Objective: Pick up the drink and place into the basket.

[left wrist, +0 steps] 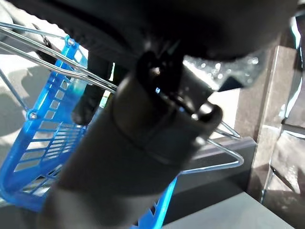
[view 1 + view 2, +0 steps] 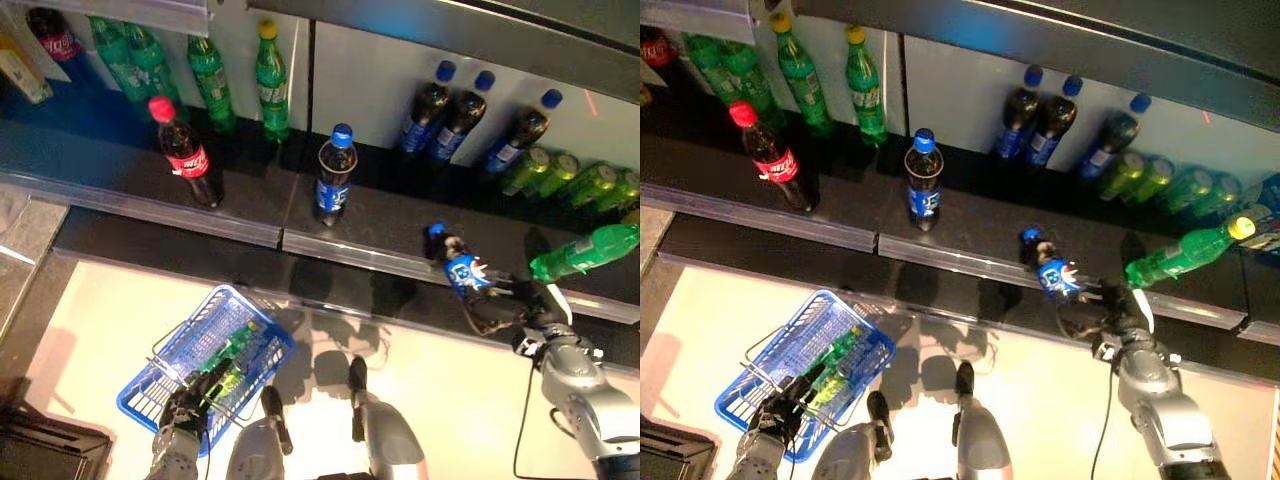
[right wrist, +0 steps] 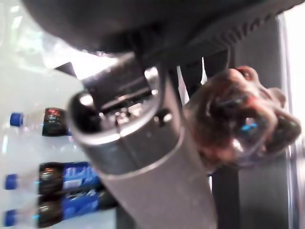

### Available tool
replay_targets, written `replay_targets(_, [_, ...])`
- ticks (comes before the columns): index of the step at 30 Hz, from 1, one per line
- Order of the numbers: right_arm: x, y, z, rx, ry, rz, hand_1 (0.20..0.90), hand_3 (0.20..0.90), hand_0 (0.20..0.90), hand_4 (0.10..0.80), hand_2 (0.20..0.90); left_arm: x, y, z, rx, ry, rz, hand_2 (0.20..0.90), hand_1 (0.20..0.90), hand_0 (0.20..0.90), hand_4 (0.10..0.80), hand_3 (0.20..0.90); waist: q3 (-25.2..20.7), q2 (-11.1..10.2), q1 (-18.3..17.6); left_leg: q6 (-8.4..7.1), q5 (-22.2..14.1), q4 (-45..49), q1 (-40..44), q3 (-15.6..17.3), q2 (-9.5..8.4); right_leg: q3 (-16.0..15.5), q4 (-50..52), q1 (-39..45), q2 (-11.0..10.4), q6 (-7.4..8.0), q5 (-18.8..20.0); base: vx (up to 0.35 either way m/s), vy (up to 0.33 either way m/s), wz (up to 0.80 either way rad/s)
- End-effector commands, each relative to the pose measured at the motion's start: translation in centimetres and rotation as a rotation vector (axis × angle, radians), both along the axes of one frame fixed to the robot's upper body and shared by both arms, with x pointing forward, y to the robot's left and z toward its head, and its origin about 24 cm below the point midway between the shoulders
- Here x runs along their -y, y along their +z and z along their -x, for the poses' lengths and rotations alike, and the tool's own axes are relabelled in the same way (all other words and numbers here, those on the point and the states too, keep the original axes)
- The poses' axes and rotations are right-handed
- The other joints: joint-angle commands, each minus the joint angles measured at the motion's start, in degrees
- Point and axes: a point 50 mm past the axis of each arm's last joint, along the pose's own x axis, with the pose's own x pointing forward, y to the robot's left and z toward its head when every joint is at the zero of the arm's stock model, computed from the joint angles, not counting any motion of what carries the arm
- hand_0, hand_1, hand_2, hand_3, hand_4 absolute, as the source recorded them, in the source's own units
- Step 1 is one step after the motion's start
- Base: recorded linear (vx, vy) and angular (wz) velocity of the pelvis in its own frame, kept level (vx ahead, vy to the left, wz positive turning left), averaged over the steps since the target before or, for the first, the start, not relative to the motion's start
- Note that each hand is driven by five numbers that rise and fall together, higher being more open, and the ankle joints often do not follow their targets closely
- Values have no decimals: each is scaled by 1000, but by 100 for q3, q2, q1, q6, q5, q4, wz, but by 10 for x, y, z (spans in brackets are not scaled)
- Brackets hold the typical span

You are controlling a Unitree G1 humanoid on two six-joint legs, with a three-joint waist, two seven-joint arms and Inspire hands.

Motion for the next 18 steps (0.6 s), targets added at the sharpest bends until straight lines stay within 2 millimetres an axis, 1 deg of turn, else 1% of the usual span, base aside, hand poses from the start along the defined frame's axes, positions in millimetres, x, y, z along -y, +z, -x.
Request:
replay_targets(1, [-21, 68, -14, 413, 233, -140, 300, 200, 300, 100, 300, -10, 21, -4, 210, -4, -78, 300, 300, 300, 100, 200, -673, 95, 30, 214, -741, 810, -71, 4, -168, -328, 606, 227, 29, 179, -846, -10, 10, -13])
replay_targets(2, [-23, 66, -14, 414, 247, -155, 300, 200, 300, 100, 300, -10, 20, -4, 210, -6, -78, 300, 300, 300, 100, 200, -680, 96, 30, 212, -740, 810, -71, 3, -172, -329, 605, 227, 28, 181, -845, -9, 10, -12])
replay_targets(3, [-32, 61, -12, 409, 309, -242, 300, 200, 300, 100, 300, -8, 19, -3, 213, -13, -75, 300, 300, 300, 100, 200, -722, 99, 32, 204, -736, 801, -66, -1, -191, -333, 591, 235, 26, 181, -841, -3, 6, -4])
replay_targets(5, [-40, 56, -11, 403, 359, -317, 300, 200, 300, 100, 300, -6, 17, -1, 211, -21, -71, 300, 300, 300, 100, 200, -768, 111, 52, 200, -723, 777, -42, -9, -207, -359, 574, 257, 19, 177, -841, 0, 0, 0])
replay_targets(9, [-53, 47, -10, 386, 436, -437, 300, 200, 300, 100, 300, -4, 14, 4, 204, -29, -63, 300, 300, 300, 100, 200, -841, 129, 99, 194, -714, 762, -25, -38, -236, -404, 555, 297, 18, 164, -852, 0, 0, 0])
replay_targets(13, [-67, 43, -8, 365, 543, -493, 300, 200, 300, 100, 300, -2, 12, 7, 198, -39, -60, 300, 300, 300, 100, 200, -871, 143, 160, 178, -686, 733, -21, -97, -261, -446, 541, 328, 18, 154, -856, 0, 0, 0])
replay_targets(18, [-75, 36, -6, 308, 591, -505, 300, 200, 300, 100, 300, -1, 8, 13, 182, -43, -51, 300, 300, 300, 100, 200, -933, 168, 231, 162, -652, 684, 18, -162, -292, -488, 520, 391, 20, 145, -874, 27, 3, 3])
